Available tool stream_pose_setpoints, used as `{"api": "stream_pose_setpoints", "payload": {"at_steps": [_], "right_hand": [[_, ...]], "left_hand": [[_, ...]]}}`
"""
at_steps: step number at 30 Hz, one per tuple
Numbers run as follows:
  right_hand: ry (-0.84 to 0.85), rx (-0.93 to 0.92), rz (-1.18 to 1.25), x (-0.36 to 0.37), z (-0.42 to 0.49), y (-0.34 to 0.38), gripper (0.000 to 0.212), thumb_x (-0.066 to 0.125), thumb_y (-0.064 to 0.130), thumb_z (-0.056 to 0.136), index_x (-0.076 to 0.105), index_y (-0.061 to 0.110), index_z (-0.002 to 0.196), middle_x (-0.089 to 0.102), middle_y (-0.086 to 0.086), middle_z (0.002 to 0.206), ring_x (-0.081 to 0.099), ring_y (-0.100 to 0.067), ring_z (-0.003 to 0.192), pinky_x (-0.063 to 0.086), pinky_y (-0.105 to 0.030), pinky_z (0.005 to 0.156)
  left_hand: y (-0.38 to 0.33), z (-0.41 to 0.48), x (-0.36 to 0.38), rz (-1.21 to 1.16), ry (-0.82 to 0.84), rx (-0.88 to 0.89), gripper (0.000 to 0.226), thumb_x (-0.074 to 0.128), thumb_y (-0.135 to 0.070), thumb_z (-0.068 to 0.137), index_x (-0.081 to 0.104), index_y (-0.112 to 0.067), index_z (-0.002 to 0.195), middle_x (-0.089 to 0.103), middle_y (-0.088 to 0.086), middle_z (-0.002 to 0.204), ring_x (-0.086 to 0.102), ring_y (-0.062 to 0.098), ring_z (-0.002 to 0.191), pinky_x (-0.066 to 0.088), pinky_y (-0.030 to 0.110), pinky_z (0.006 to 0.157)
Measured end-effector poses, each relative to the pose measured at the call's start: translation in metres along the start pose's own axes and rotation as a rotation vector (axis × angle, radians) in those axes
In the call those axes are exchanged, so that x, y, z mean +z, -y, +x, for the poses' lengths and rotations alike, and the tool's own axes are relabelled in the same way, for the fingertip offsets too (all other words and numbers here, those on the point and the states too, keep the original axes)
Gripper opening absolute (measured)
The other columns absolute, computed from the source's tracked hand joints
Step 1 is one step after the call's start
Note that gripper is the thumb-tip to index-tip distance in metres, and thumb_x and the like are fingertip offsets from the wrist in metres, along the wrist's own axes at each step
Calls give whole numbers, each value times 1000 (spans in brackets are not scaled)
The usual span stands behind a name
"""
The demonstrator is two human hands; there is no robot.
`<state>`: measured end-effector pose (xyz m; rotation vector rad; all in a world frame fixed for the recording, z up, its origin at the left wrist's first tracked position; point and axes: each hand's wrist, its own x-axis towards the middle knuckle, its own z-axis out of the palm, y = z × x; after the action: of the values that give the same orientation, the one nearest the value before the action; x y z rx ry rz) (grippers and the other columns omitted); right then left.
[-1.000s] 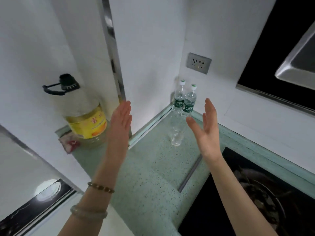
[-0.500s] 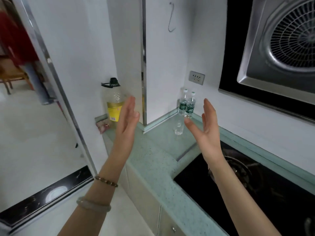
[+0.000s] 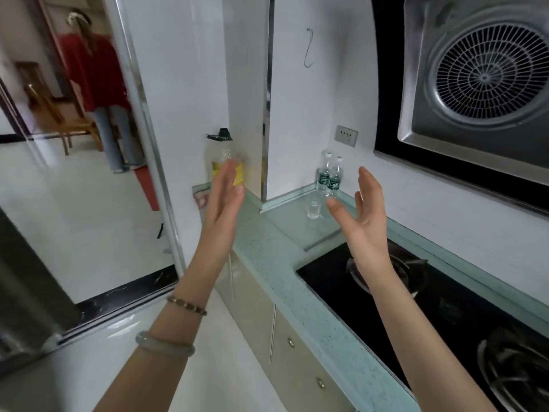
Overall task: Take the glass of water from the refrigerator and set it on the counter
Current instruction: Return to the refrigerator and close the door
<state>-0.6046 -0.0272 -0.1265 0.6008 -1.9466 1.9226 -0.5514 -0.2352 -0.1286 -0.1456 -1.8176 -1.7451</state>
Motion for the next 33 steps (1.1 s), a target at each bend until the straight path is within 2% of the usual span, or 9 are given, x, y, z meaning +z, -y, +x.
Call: {"api": "stream_pose_setpoints", "payload": {"at_steps": [3, 5, 7, 12, 15, 19, 24, 30, 33], "right_hand": [[42, -9, 22, -15, -33, 16, 71, 69, 20, 85, 32, 20, 145, 34, 8, 152, 28, 1, 139, 22, -24, 117], [60, -8, 34, -24, -56, 26, 72, 69, 20, 84, 32, 16, 145, 35, 6, 152, 29, 3, 138, 22, -27, 118], [77, -2, 51, -31, -77, 33, 71, 68, 20, 84, 33, 15, 145, 35, 4, 152, 30, 1, 138, 23, -25, 117], [184, 51, 138, -28, -117, 56, 67, 68, 13, 86, 34, 18, 144, 34, 5, 153, 29, -8, 141, 26, -8, 107], [256, 51, 201, -10, -132, 75, 68, 69, 18, 85, 35, 21, 143, 36, 9, 150, 30, -2, 139, 26, -10, 109], [380, -2, 267, 30, -149, 96, 67, 68, 21, 82, 38, 17, 142, 40, 6, 148, 34, 0, 137, 23, -23, 116], [552, 6, 334, 97, -176, 117, 66, 70, 25, 83, 39, 28, 141, 37, 10, 150, 33, -1, 138, 29, -5, 101], [689, -34, 415, 173, -205, 141, 66, 68, 28, 84, 38, 22, 142, 37, 6, 151, 31, -4, 140, 25, -22, 115], [731, -13, 424, 206, -211, 147, 67, 67, 31, 85, 35, 25, 144, 30, 8, 155, 27, -6, 142, 24, -9, 105]], "left_hand": [[-17, -43, 7, 1, -44, -28, 58, 43, -44, 96, 28, -29, 150, 33, -17, 154, 31, -6, 140, 27, 26, 118], [-28, -75, 11, 13, -57, -38, 60, 43, -42, 97, 26, -25, 152, 32, -14, 155, 31, -6, 140, 28, 12, 112], [-39, -104, 13, 32, -77, -39, 57, 41, -36, 100, 25, -22, 152, 31, -11, 157, 30, -4, 142, 29, 7, 107], [-73, -163, 3, 85, -170, -22, 54, 40, -33, 99, 26, -21, 150, 33, -9, 155, 32, -1, 141, 30, 5, 105], [-96, -188, -17, 127, -234, -7, 54, 40, -35, 99, 26, -24, 150, 31, -9, 158, 30, 1, 143, 30, 4, 103], [-127, -221, -52, 238, -361, 22, 58, 39, -38, 98, 24, -22, 152, 30, -7, 158, 31, 0, 142, 31, 3, 102], [-164, -265, -105, 321, -560, 58, 52, 40, -30, 102, 27, -19, 151, 33, -6, 157, 33, -1, 141, 32, 5, 103], [-202, -315, -165, 405, -745, 77, 51, 42, -33, 96, 31, -25, 145, 37, -9, 152, 33, 1, 142, 30, 13, 111], [-216, -336, -185, 443, -807, 93, 54, 41, -32, 96, 30, -21, 148, 35, -6, 155, 33, 1, 142, 30, 14, 112]]}}
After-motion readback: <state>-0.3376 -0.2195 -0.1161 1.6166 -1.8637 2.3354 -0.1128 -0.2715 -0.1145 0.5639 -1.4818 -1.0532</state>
